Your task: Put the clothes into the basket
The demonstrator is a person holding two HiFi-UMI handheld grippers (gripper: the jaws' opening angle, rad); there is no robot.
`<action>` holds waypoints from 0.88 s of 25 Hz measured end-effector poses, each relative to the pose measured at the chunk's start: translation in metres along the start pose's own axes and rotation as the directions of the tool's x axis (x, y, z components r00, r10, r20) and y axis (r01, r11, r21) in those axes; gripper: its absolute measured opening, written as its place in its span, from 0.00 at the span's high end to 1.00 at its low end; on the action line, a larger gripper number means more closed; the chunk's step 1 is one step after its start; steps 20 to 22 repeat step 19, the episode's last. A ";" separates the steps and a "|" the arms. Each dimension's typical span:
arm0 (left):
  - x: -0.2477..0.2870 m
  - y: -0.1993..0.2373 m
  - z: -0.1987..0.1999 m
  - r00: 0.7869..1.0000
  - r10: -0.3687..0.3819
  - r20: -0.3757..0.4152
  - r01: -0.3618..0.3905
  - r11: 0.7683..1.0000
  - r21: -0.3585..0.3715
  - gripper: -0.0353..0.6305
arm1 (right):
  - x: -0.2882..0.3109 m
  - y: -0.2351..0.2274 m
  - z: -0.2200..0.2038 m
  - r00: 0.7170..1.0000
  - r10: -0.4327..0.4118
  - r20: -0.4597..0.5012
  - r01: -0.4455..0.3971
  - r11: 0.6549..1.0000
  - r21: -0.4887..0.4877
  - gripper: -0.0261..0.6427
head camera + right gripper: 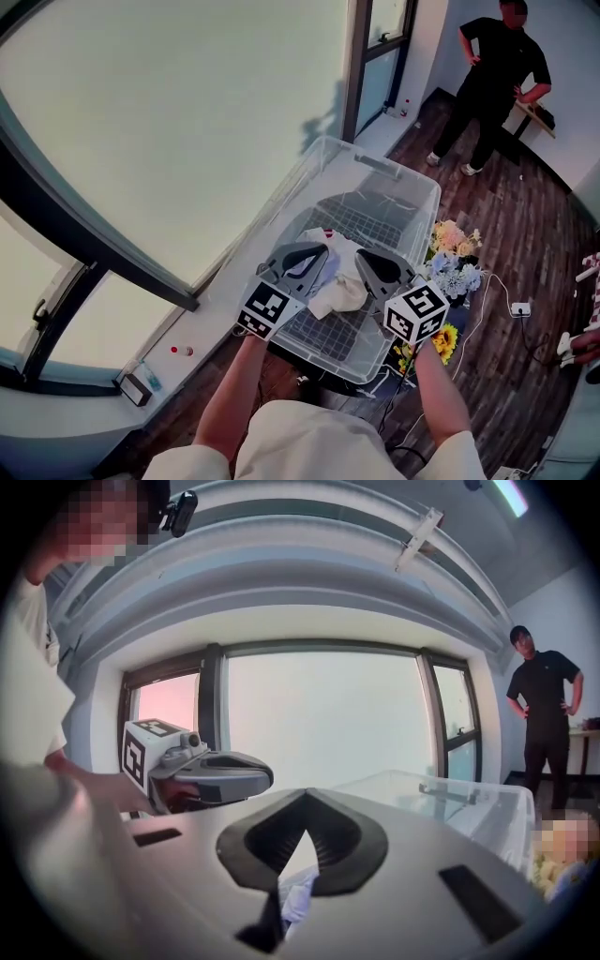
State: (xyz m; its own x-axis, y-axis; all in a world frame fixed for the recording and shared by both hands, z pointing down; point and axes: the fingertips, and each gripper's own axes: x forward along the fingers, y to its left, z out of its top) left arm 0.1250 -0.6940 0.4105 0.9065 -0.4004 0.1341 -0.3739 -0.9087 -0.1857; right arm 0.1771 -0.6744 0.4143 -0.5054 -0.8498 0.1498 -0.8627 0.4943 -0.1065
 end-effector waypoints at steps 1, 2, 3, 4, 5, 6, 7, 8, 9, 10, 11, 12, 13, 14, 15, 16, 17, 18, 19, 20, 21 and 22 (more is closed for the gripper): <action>-0.001 0.001 -0.002 1.000 0.001 0.000 -0.001 1.000 -0.001 0.92 | 0.001 0.000 -0.001 1.000 0.001 0.000 -0.001 1.000 0.004 0.94; -0.002 0.002 -0.003 1.000 0.002 0.000 -0.002 1.000 -0.002 0.92 | 0.003 0.000 -0.001 1.000 0.002 0.002 -0.002 1.000 0.009 0.94; -0.003 0.005 -0.004 1.000 0.004 0.000 -0.004 1.000 -0.003 0.92 | 0.004 0.000 -0.001 1.000 0.001 0.004 -0.001 1.000 0.011 0.94; -0.003 0.006 -0.005 1.000 0.005 -0.001 -0.005 1.000 -0.004 0.92 | 0.005 -0.001 -0.001 1.000 -0.003 0.003 0.003 1.000 0.011 0.94; -0.004 0.007 -0.006 1.000 0.004 -0.002 -0.004 1.000 -0.005 0.92 | 0.006 -0.001 -0.001 1.000 -0.008 0.000 0.008 1.000 0.009 0.94; -0.004 0.007 -0.006 1.000 0.001 -0.003 -0.001 1.000 -0.006 0.92 | 0.005 -0.002 -0.002 1.000 -0.013 -0.004 0.013 1.000 0.009 0.94; -0.004 0.006 -0.007 1.000 -0.002 -0.004 0.002 1.000 -0.005 0.92 | 0.005 -0.004 -0.003 1.000 -0.020 -0.008 0.020 1.000 0.009 0.94; -0.004 0.007 -0.008 1.000 -0.004 -0.004 0.004 1.000 -0.004 0.92 | 0.005 -0.006 -0.003 1.000 -0.027 -0.010 0.027 1.000 0.010 0.94; -0.004 0.008 -0.008 1.000 -0.006 -0.004 0.006 1.000 -0.003 0.92 | 0.006 -0.007 -0.002 0.999 -0.033 -0.010 0.033 0.999 0.010 0.94; -0.004 0.009 -0.009 1.000 -0.007 -0.005 0.007 1.000 -0.004 0.92 | 0.007 -0.008 -0.002 0.999 -0.036 -0.011 0.036 0.999 0.011 0.94; -0.003 0.009 -0.009 1.000 -0.009 -0.006 0.009 1.000 -0.004 0.92 | 0.007 -0.008 -0.002 0.999 -0.038 -0.013 0.038 0.999 0.010 0.94; -0.003 0.009 -0.010 1.000 -0.012 -0.007 0.012 1.000 -0.005 0.92 | 0.007 -0.008 -0.003 0.999 -0.040 -0.017 0.040 0.999 0.008 0.94; -0.002 0.008 -0.011 1.000 -0.015 -0.009 0.015 1.000 -0.006 0.92 | 0.007 -0.007 -0.004 0.999 -0.042 -0.021 0.042 0.999 0.004 0.94; -0.001 0.007 -0.012 1.000 -0.018 -0.010 0.018 1.000 -0.009 0.92 | 0.006 -0.006 -0.005 0.999 -0.043 -0.024 0.043 0.999 0.003 0.94; 0.000 0.006 -0.012 1.000 -0.021 -0.011 0.021 1.000 -0.010 0.92 | 0.006 -0.005 -0.005 0.999 -0.043 -0.025 0.043 0.999 0.003 0.94; 0.001 0.006 -0.012 1.000 -0.025 -0.010 0.025 1.000 -0.011 0.92 | 0.006 -0.005 -0.004 0.999 -0.043 -0.024 0.043 0.999 0.003 0.94; 0.002 0.005 -0.011 1.000 -0.029 -0.010 0.029 1.000 -0.010 0.92 | 0.006 -0.004 -0.002 0.999 -0.043 -0.022 0.043 0.999 0.002 0.94; 0.004 0.004 -0.010 0.999 -0.034 -0.010 0.034 0.999 -0.007 0.92 | 0.007 -0.004 -0.001 0.999 -0.043 -0.020 0.043 0.999 0.000 0.94; 0.005 0.004 -0.009 0.999 -0.038 -0.011 0.038 0.999 -0.004 0.92 | 0.007 -0.004 0.001 0.999 -0.043 -0.018 0.043 0.999 -0.003 0.94; 0.005 0.004 -0.009 0.999 -0.038 -0.011 0.038 0.999 -0.004 0.92 | 0.007 -0.004 0.001 0.999 -0.043 -0.018 0.043 0.999 -0.003 0.94; 0.005 0.004 -0.009 0.999 -0.038 -0.011 0.038 0.999 -0.004 0.92 | 0.007 -0.004 0.001 0.999 -0.043 -0.018 0.043 0.999 -0.003 0.94; 0.005 0.004 -0.009 0.999 -0.038 -0.011 0.038 0.999 -0.004 0.92 | 0.007 -0.004 0.001 0.999 -0.043 -0.018 0.043 0.999 -0.003 0.94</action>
